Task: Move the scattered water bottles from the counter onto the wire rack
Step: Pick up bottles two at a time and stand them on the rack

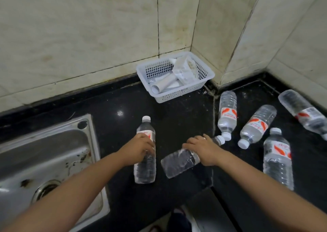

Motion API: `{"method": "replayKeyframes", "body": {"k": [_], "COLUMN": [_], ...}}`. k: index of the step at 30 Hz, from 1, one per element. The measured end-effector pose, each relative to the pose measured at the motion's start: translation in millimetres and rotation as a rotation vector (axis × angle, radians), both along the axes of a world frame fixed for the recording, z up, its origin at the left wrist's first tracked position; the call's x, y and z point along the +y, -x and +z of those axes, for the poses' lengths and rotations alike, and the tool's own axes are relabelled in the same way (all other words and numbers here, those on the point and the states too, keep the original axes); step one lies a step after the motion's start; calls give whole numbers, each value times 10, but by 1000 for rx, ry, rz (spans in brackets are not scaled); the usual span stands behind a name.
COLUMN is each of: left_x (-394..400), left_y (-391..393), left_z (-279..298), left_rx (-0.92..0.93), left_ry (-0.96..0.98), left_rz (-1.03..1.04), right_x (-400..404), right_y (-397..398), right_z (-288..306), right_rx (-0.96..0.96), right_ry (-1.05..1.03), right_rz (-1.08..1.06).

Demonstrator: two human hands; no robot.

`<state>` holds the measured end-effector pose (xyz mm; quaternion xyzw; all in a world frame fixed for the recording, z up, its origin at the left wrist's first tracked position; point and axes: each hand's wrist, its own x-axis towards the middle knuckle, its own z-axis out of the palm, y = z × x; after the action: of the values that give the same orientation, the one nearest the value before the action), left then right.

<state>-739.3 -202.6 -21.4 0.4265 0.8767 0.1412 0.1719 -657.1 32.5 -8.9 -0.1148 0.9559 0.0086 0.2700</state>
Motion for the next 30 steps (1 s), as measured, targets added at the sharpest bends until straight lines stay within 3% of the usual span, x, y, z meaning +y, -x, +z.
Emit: {"method": "replayKeyframes", "body": {"k": [3, 6, 8, 11, 13, 15, 19, 23, 30], "left_x": [55, 175, 270, 405, 402, 340, 155, 77, 199], "left_y": [-55, -126, -202, -285, -294, -296, -358, -544, -587], "left_z": [82, 40, -31, -102, -116, -96, -22, 0, -162], "left_rx": [-110, -55, -170, -312, -325, -342, -398, -241, -67], "left_ry": [-53, 29, 67, -29, -45, -32, 44, 245, 291], "left_rz": [210, 410, 596, 744, 754, 718, 561, 433, 573], "right_x": [-56, -95, -161, -372, -536, -628, -597, -635, -762], "right_y": [-109, -170, -196, -220, -211, -196, -192, -353, -379], "right_z": [-15, -46, -87, -201, -189, -202, -159, -231, -302], "right_rx": [5, 20, 65, 452, 345, 177, 163, 129, 158], "right_ry": [40, 137, 242, 435, 413, 337, 360, 306, 108], "right_rz": [119, 159, -16, -543, -864, -972, -956, -908, -903]}}
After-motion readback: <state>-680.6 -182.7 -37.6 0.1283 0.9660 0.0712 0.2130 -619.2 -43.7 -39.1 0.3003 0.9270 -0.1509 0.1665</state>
